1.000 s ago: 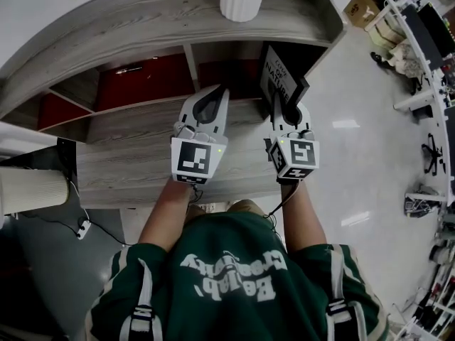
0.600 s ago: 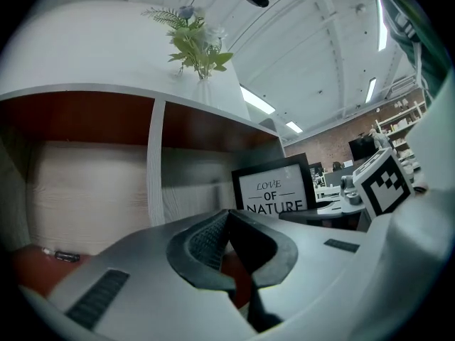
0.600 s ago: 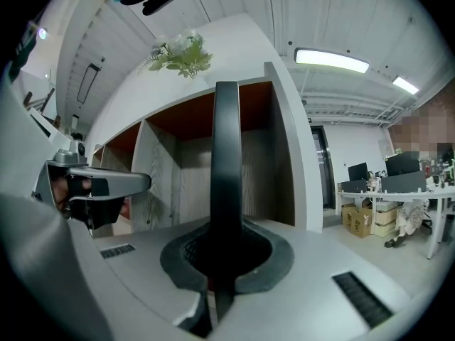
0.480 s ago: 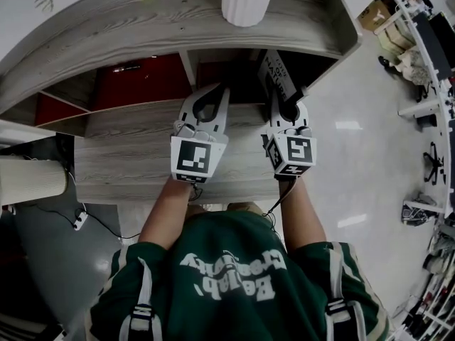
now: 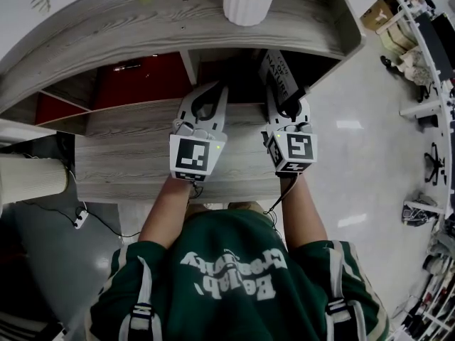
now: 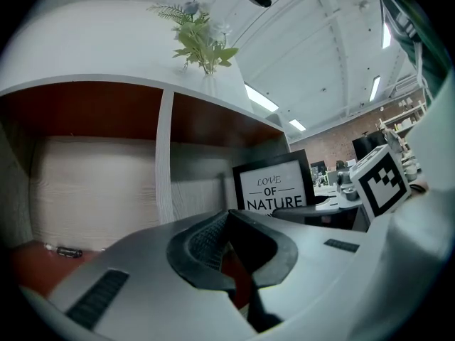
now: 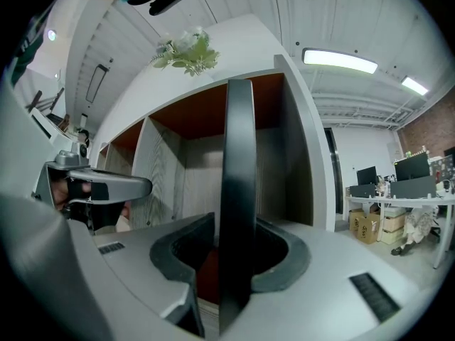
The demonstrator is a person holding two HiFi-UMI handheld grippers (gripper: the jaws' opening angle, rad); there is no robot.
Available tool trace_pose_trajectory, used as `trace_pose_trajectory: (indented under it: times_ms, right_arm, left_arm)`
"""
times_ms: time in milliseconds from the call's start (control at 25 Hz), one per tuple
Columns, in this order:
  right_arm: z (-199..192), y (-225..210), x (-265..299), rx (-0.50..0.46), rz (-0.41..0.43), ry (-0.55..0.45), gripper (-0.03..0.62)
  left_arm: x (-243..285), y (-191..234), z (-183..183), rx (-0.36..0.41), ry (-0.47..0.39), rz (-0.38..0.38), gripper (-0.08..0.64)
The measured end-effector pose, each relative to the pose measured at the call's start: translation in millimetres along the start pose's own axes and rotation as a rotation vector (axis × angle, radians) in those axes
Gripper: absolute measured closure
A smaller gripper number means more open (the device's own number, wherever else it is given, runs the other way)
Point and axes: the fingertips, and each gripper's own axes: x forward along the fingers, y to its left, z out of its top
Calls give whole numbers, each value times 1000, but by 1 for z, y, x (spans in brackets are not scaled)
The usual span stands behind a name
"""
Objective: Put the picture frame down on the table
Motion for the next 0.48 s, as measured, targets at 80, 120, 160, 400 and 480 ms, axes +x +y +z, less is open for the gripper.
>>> trace_pose_trajectory:
  times_ms: [80, 120, 160, 400, 480]
  right_arm:
    - [1, -1, -2, 0, -2, 4, 426]
    - [2, -2, -3, 2, -5, 3, 425]
    - [3, -3, -5, 5, -8, 2, 417]
    - [1, -4, -12, 0, -25, 13, 402]
    - [1, -5, -17, -2, -31, 14, 402]
  left_arm:
    - [0, 0, 2, -1, -3, 0, 541]
    - [0, 0, 4, -1, -6, -2, 541]
    - [0, 0, 6, -1, -8, -3, 541]
    - [-1, 0, 8, 2, -15, -15, 541]
    - [-3, -1, 9, 0, -17, -20, 541]
